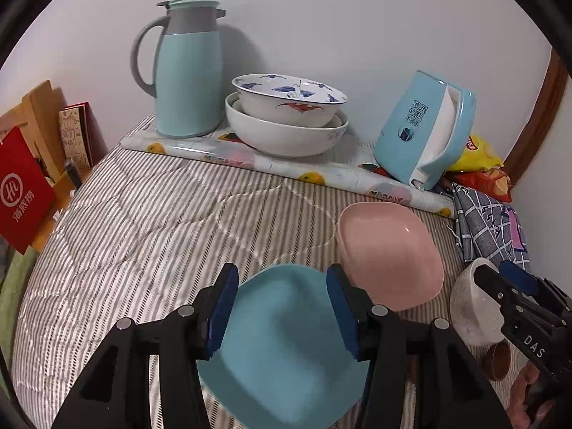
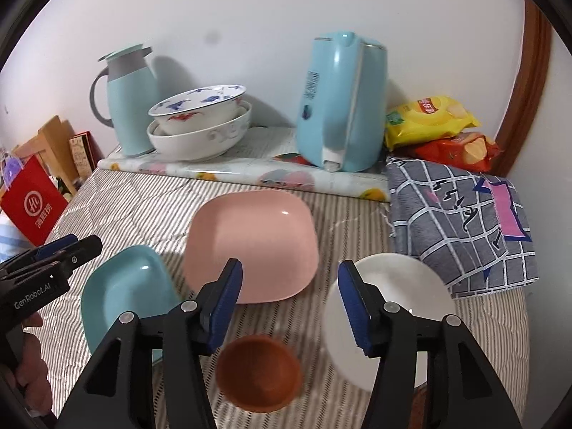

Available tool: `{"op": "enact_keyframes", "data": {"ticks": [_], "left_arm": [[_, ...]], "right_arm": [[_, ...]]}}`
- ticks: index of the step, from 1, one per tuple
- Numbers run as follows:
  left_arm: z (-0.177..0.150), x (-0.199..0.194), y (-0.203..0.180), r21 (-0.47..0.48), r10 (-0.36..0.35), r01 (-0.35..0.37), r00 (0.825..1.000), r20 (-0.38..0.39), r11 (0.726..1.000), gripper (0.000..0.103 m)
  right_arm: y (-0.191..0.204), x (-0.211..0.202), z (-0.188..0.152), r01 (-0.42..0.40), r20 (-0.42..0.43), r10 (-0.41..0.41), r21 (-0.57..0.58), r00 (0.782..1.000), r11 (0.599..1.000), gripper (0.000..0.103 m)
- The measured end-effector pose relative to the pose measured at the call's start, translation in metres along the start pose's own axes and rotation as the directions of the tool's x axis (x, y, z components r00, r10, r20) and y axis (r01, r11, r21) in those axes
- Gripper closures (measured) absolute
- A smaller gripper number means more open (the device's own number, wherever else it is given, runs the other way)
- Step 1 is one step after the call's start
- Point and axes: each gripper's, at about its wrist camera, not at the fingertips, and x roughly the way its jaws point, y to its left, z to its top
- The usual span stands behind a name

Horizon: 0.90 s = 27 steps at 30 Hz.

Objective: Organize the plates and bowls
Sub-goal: 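Move both grippers to the pink plate and grip its rim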

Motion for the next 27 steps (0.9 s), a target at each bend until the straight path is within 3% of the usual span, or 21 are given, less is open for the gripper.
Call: {"op": "enact_keyframes", "data": {"ticks": [13,21,23,27], "left_arm": [[0.017,0.035,-0.029,0.033,0.016,-0.016,1.0,-0.021,0.999,0.054],[0.019,0.059,-0.028,0.0,0.017,-0.017,0.998,-0.058,1.0,0.054],[0.02,0.064,-0.03,-0.006,0.013,-0.013,0.998,-0.068,1.0,0.054],[0.022,0.073,-0.035,0.0,-0.002,0.002,0.997,-0.077,1.0,0.054]], "right_arm": [[-0.03,0.029,0.015,-0.009,-0.026,0.01,0.012,1.0,1.0,0.044],[-0.034,0.06,0.022,-0.023,-0.067,0.024,0.016,0.997,1.0,0.048],[-0.033,0.068,0.023,-0.031,-0.082,0.032,0.018,0.996,0.999,0.057],[-0.031,0.082,0.024,-0.034,-0.11,0.036,0.013,0.993,0.999,0.06]]}}
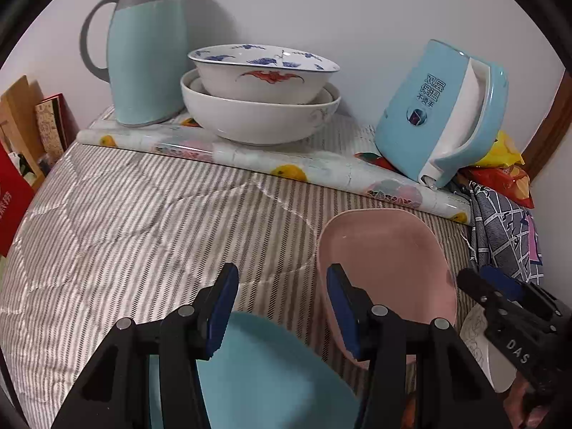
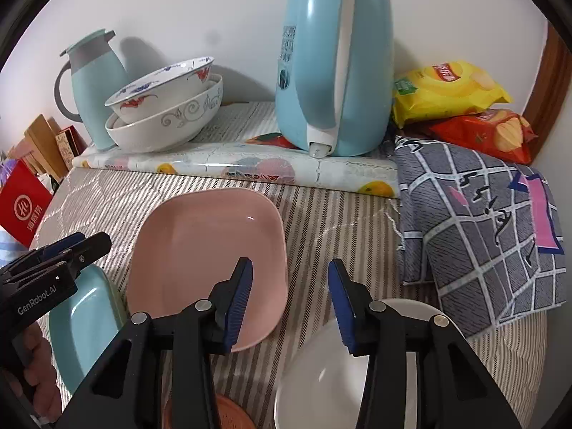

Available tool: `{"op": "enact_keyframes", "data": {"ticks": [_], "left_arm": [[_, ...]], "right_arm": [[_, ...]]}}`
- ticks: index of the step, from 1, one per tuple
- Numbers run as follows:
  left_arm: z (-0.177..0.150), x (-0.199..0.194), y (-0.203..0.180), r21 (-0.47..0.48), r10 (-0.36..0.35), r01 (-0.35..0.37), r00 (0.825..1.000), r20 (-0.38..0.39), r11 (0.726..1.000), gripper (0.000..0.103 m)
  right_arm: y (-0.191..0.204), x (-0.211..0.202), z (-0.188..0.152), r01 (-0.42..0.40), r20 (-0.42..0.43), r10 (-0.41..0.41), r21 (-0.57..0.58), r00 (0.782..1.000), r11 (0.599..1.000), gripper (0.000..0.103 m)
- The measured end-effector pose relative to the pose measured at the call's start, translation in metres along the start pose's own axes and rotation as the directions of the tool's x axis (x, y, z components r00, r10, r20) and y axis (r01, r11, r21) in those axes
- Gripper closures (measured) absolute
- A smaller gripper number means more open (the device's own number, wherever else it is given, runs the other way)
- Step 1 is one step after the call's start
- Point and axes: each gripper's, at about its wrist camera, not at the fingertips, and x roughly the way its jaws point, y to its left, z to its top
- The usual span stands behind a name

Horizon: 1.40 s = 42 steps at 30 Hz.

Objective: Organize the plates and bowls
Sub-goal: 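Move both grippers to the pink plate and grip its rim, then lift the pink plate with both grippers and carry it over the blue plate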

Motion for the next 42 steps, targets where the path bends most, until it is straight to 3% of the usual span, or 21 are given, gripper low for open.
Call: {"op": "enact_keyframes", "data": {"ticks": [5,12,24,28,42], "left_arm": [[0.001,0.013,-0.008,0.02,-0.026,0.027,0.999,-0.026,0.999,0.054],[0.005,0.027,-0.018,0.046,-0.025,0.027,0.999,-0.045,0.999,0.054],[0.005,0.05,-0.028,0.056,-0.06,0.065,0.994,-0.094,0.996,0.086],[0.004,0.052,-0.03,0.071,-0.029,0.034,0.997,-0.073,0.997,0.095],[0.015,0.017,-0.021,0.046,-0.071,0.072,0.997,-0.019,0.996,0.096]], "right_arm": [[0.002,0.014,0.002,0.009,-0.022,-0.009,-0.015,1.0,1.0,0.069],[0.005,0.029,0.004,0.005,-0.049,-0.006,-0.018,0.999,1.0,0.071],[0.014,0.044,0.007,0.037,-0.085,-0.042,-0.06,0.995,0.998,0.089],[0.016,0.045,0.006,0.052,-0.08,-0.057,-0.063,0.995,0.997,0.097],[0.014,0.012,0.012,0.047,0.006,-0.047,-0.024,0.999,0.999,0.099]]}}
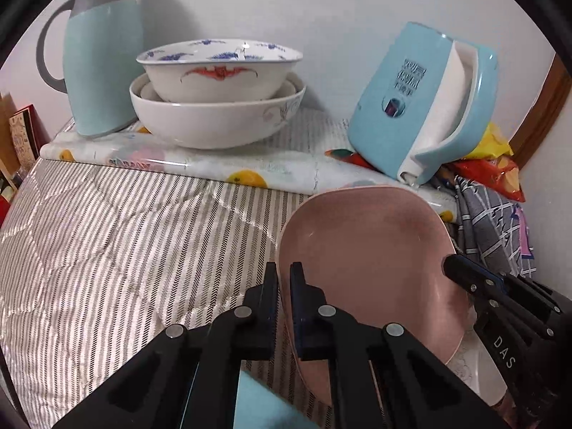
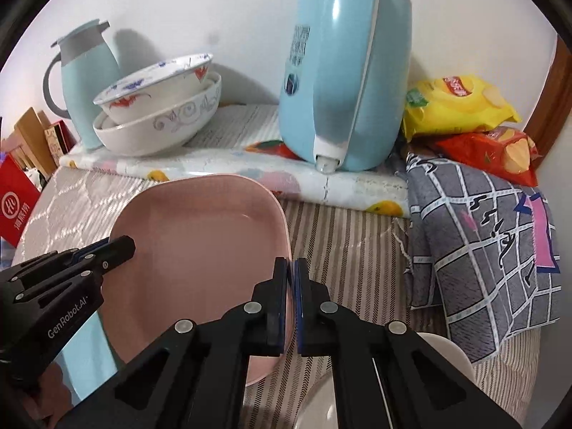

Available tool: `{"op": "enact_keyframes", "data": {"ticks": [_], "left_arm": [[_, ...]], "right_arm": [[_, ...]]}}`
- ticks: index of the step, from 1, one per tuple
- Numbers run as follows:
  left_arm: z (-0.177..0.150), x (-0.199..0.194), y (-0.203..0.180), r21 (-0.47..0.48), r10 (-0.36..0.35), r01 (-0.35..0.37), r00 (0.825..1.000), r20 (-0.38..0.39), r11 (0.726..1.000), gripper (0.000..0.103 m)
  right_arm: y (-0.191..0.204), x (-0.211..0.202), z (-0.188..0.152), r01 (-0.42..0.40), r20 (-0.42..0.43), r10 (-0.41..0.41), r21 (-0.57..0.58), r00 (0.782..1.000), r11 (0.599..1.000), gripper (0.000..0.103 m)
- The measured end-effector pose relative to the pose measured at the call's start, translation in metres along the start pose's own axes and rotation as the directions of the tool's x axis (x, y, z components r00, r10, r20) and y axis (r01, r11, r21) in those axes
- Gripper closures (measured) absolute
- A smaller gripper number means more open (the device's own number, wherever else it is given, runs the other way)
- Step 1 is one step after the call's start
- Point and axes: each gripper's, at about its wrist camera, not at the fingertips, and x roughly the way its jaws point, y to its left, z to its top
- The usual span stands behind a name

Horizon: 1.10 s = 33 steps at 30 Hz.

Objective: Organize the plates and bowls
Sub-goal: 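Lift the pink plate with both grippers and carry it over the blue plate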

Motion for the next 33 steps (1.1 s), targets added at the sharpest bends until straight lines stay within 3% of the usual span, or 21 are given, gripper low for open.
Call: {"op": "enact_keyframes", "data": {"ticks": [33], "left_arm": [[-0.066,-0.091,0.038,-0.078,0.015,-0.011,0.999,0.049,0.997,0.096]], "right_arm": [[0.043,-0.086,-0.048,-0.059,0.075,0.06,-0.021,0.995,0.998,0.098]]}}
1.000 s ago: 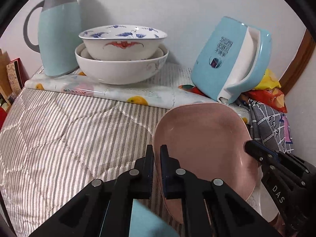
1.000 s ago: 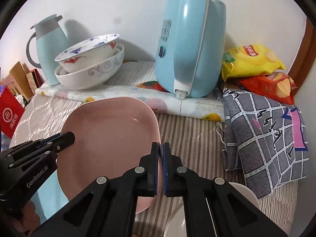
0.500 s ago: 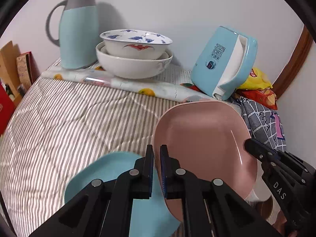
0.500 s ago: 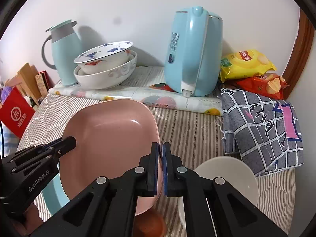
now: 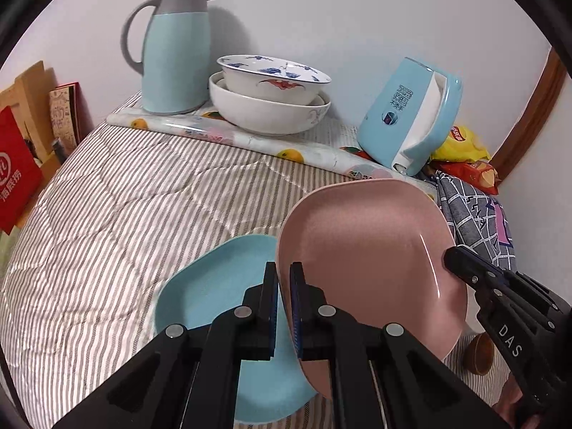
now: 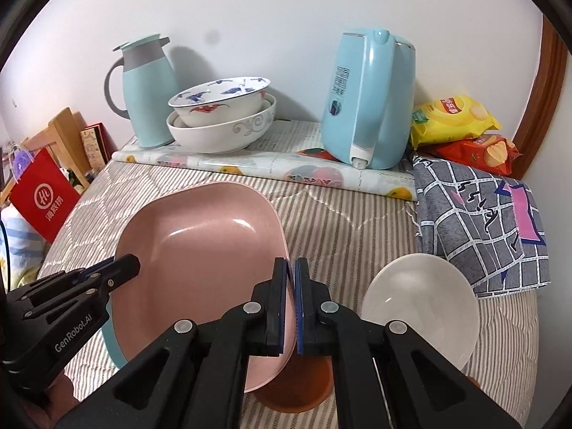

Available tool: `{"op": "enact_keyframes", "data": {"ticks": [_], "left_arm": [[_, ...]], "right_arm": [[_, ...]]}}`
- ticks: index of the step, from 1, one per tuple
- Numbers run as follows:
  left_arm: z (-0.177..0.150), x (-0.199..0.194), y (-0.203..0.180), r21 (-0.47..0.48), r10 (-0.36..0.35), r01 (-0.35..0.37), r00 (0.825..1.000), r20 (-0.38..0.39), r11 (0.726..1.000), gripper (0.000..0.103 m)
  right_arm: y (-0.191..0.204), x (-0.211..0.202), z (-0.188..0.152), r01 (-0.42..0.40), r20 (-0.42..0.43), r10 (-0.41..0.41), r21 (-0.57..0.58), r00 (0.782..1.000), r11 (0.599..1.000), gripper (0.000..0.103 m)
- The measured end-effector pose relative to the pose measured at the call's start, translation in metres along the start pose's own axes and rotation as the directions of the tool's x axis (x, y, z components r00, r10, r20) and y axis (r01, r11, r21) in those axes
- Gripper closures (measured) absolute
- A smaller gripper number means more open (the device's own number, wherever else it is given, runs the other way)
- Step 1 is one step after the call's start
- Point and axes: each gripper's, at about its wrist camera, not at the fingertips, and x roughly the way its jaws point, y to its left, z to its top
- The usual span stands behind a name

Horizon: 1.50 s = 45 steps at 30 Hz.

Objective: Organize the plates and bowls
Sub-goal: 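Lift the pink plate with both grippers and carry it over the blue plate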

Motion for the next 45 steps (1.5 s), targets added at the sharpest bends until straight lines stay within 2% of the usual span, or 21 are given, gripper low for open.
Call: {"op": "enact_keyframes", "data": {"ticks": [14,29,45], "left_arm": [[-0.014,-0.018,0.021,-0.024,0.021,-0.021,1.0,0.016,0.999,0.096],[-0.029,-0.011,0.054,-0.079,0.086,-0.087,0.996,-0.014,0.993,0.096],[-0.032,0.006,0.062,-0.096,0.131,-0.135,0.99,-0.041,0.986,0.096]], "right_arm": [[0.024,-0.013,-0.012,-0.019,0.009,0.019,-0.026,1.0,0.999,0.098],[0.054,0.013,-0.021,-0.092,-0.031,0.09,-0.067,0.995,0.993,0.098],[0.061,0.044,-0.018,-0.133,-0.068,0.127,-0.087,0.99,0.987,0.098]]}}
